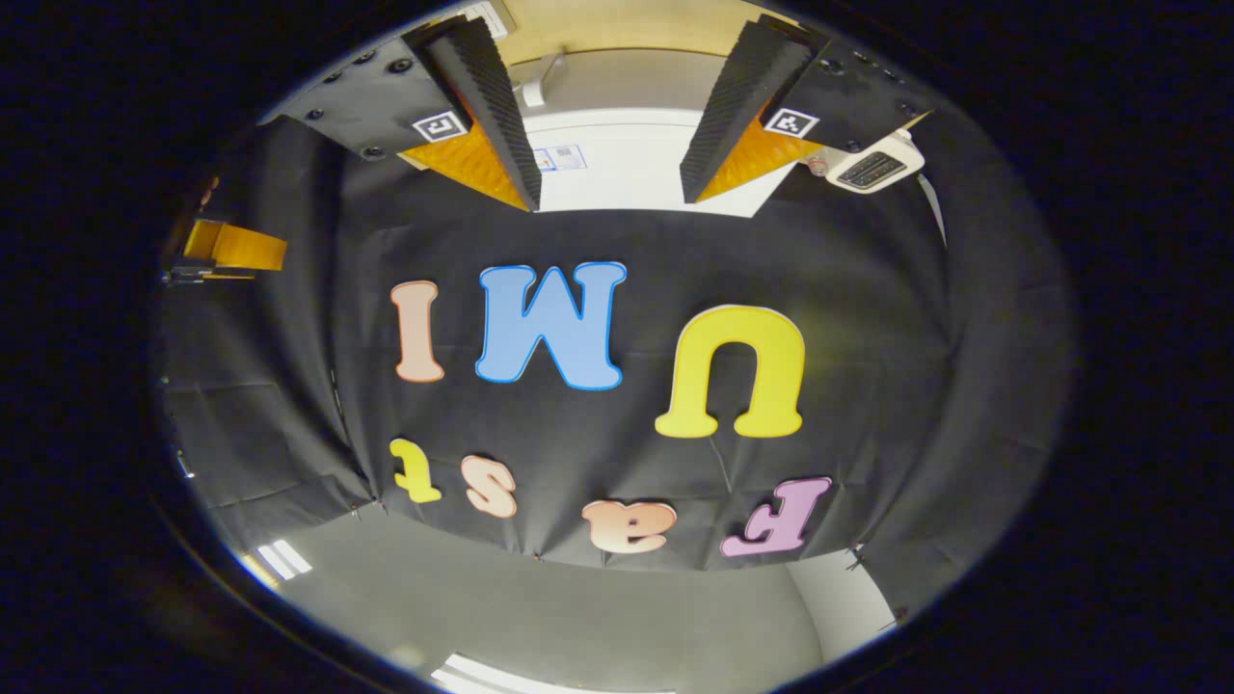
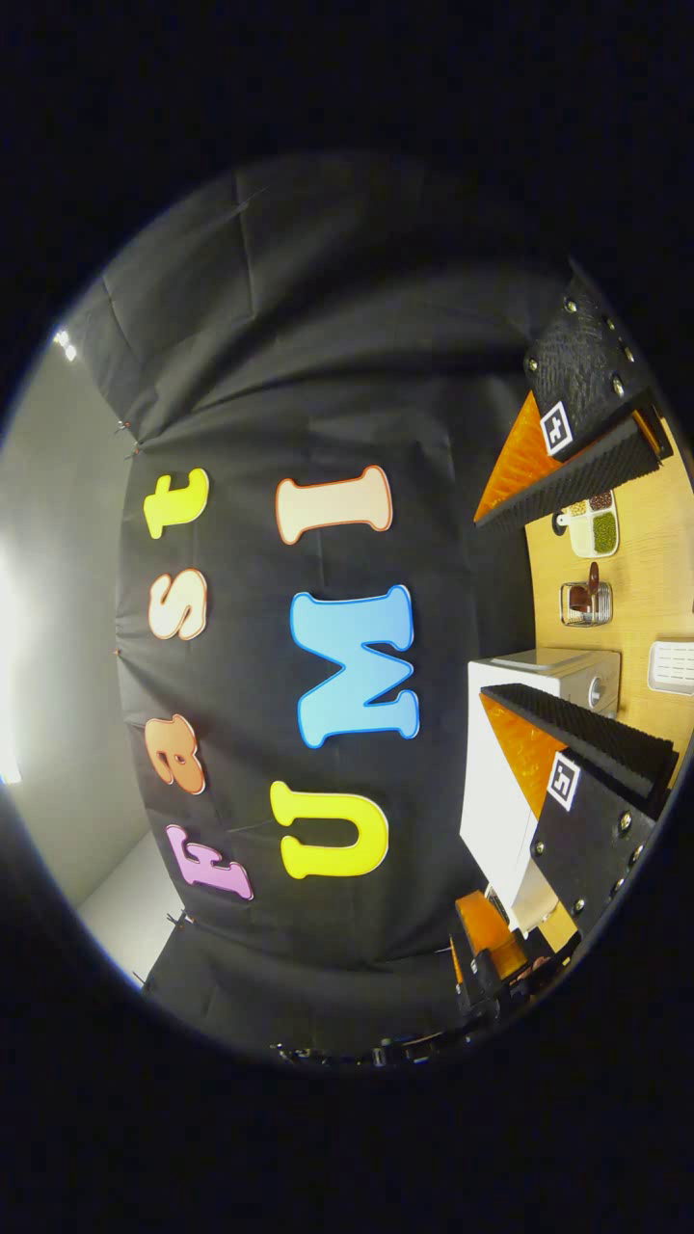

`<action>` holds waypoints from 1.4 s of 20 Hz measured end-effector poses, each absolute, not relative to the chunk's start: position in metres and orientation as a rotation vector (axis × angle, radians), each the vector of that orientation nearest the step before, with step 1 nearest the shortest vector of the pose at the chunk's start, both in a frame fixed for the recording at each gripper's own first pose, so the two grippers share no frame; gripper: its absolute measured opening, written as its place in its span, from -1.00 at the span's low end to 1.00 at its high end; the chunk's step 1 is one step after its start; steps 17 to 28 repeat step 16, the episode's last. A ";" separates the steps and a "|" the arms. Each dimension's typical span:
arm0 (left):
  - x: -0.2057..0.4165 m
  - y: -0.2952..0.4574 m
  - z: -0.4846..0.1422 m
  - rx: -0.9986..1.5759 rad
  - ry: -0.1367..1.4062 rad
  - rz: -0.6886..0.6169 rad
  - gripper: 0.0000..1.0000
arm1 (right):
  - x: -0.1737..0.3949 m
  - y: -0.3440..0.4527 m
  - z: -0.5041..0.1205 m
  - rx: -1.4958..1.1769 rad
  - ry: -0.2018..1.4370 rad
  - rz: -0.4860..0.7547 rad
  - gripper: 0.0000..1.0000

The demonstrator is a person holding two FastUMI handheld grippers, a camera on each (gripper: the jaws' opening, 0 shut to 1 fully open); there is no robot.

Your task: Open the microwave oven with the left hand, put the food in, and close the microwave oven.

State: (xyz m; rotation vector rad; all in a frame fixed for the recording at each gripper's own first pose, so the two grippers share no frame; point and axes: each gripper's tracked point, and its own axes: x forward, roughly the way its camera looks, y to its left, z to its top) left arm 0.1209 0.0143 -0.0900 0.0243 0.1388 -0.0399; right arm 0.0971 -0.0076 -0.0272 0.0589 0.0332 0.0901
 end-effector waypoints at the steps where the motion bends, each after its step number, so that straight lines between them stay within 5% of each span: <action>1: 0.109 0.012 -0.077 0.016 0.136 -0.045 0.92 | 0.092 -0.001 -0.019 0.056 0.024 0.100 0.92; 13: 0.015 0.042 -0.018 -0.039 0.065 -0.079 0.91 | 0.016 0.051 0.005 0.063 -0.025 0.125 0.92; 28: 0.004 0.046 -0.011 -0.028 0.059 -0.101 0.92 | 0.005 0.062 0.009 0.045 -0.037 0.127 0.92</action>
